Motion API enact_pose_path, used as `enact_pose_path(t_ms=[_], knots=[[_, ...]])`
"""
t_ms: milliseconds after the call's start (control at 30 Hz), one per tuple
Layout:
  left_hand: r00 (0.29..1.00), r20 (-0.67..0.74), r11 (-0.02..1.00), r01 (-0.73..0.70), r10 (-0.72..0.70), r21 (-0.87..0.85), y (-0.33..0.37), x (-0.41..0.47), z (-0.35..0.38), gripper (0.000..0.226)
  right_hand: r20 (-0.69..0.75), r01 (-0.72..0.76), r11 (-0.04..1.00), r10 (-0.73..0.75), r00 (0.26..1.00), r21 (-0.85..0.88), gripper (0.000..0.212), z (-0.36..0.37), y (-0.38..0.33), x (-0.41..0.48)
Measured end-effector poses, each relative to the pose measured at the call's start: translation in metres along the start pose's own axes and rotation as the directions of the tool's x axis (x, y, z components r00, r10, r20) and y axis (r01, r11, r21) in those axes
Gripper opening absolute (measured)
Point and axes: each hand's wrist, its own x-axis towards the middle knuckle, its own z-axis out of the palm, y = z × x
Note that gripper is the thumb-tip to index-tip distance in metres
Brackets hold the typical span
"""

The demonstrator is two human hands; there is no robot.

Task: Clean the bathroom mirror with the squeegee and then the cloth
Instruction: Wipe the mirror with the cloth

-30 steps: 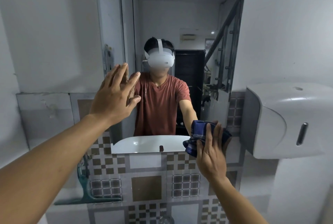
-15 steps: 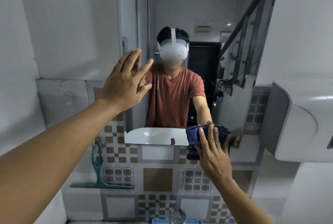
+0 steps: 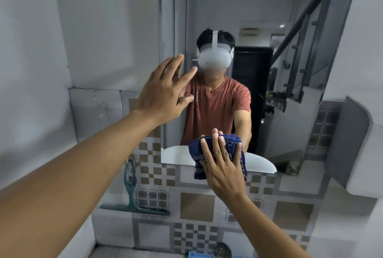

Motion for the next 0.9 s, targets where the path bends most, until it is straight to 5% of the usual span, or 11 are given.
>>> enact_pose_path(t_ms=[267, 467, 900], knots=[[1.0, 0.016, 1.0, 0.002, -0.002, -0.012, 0.001, -0.001, -0.003, 0.07, -0.015, 0.169, 0.986, -0.169, 0.985, 0.004, 0.08, 0.01, -0.059, 0.034], [0.999, 0.029, 0.996, -0.027, 0.029, -0.081, -0.001, -0.002, -0.006, 0.068, -0.047, 0.312, 0.949, -0.314, 0.948, -0.03, 0.062, 0.02, -0.074, 0.035], [1.0, 0.03, 0.984, -0.001, 0.007, -0.176, -0.012, -0.028, -0.009, 0.05, 0.083, 0.434, 0.878, -0.457, 0.886, 0.203, 0.052, 0.002, -0.087, 0.035]])
